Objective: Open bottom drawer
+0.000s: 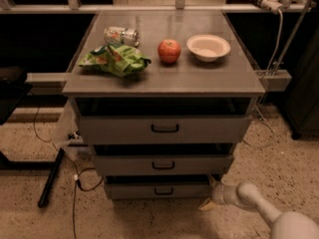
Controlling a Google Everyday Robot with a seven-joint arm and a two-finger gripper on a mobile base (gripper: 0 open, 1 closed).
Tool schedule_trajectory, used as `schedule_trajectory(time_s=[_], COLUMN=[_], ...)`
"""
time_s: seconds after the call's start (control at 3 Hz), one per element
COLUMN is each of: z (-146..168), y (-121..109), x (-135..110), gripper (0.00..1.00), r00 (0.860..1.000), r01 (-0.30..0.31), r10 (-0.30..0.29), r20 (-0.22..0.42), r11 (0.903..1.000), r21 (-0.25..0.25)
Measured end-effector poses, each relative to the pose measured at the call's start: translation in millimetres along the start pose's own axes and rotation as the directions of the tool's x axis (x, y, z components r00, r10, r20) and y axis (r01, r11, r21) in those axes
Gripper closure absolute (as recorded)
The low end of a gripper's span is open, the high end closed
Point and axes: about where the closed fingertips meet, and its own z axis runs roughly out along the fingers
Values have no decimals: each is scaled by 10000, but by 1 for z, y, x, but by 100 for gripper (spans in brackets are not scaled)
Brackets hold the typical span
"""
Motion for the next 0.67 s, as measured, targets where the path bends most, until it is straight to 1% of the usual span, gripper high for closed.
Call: schedule_trajectory(time_s=[0.67], z=[-8], y=[-5], x=[-16], gripper=[65], r00=[10000], r01=[-1], r10=[1], r20=[1], r11=[10000], r21=[0])
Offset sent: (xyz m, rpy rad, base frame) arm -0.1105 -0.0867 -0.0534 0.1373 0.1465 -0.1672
